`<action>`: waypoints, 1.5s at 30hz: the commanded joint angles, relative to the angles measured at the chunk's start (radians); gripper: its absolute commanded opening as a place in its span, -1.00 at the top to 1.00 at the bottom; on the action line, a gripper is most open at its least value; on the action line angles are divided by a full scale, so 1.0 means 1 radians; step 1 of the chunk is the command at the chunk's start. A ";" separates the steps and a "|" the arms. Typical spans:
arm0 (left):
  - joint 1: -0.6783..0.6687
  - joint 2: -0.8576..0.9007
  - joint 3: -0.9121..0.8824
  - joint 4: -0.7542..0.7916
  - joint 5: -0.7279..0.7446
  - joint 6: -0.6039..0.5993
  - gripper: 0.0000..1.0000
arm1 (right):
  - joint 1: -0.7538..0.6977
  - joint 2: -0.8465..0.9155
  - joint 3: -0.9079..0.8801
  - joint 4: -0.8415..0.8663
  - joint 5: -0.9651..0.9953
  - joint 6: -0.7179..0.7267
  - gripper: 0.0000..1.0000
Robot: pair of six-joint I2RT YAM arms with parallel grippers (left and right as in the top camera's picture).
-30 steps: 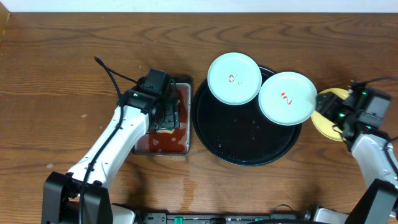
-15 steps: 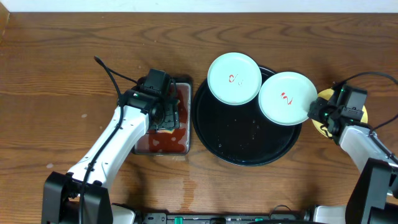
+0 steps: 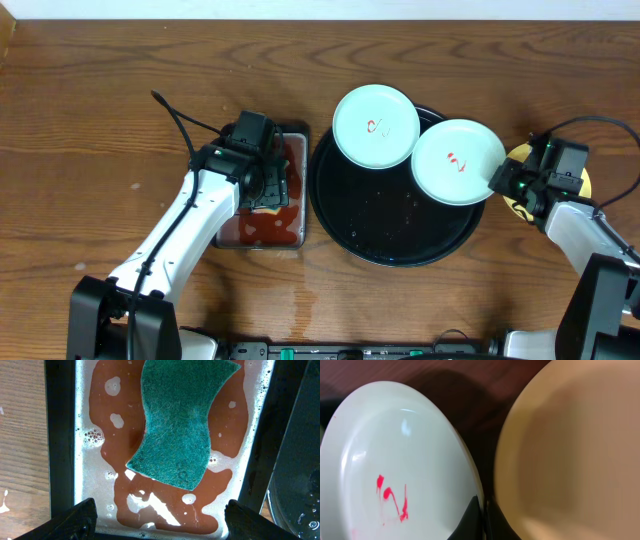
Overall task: Clean dirty plates on tray and stack at the side
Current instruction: 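Release the yellow plate and move right gripper to the mint plate rim, then grip the mint plate rim and pull it toward the tray center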
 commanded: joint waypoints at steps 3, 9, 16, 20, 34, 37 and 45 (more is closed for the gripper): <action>0.002 0.002 -0.010 -0.002 -0.002 0.001 -0.65 | 0.006 -0.089 0.000 -0.069 -0.105 -0.005 0.97; 0.002 0.002 -0.010 -0.002 -0.002 0.001 -0.65 | 0.011 -0.198 0.000 -0.188 -0.124 -0.005 0.98; 0.002 0.002 -0.010 -0.002 -0.002 -0.016 -0.66 | 0.110 -0.209 -0.003 -0.328 -0.140 -0.069 0.97; 0.002 0.002 -0.010 0.000 -0.002 -0.018 -0.67 | 0.193 -0.176 -0.006 -0.335 -0.128 -0.119 0.97; 0.002 0.018 -0.010 0.058 -0.002 -0.017 -0.67 | 0.389 -0.031 -0.006 -0.263 0.031 -0.121 0.97; 0.002 0.044 -0.010 0.076 -0.002 -0.018 -0.66 | 0.393 -0.028 -0.006 -0.255 0.037 -0.121 0.97; 0.002 0.137 -0.010 0.167 -0.002 -0.018 -0.61 | 0.393 -0.028 -0.006 -0.256 0.057 -0.121 0.97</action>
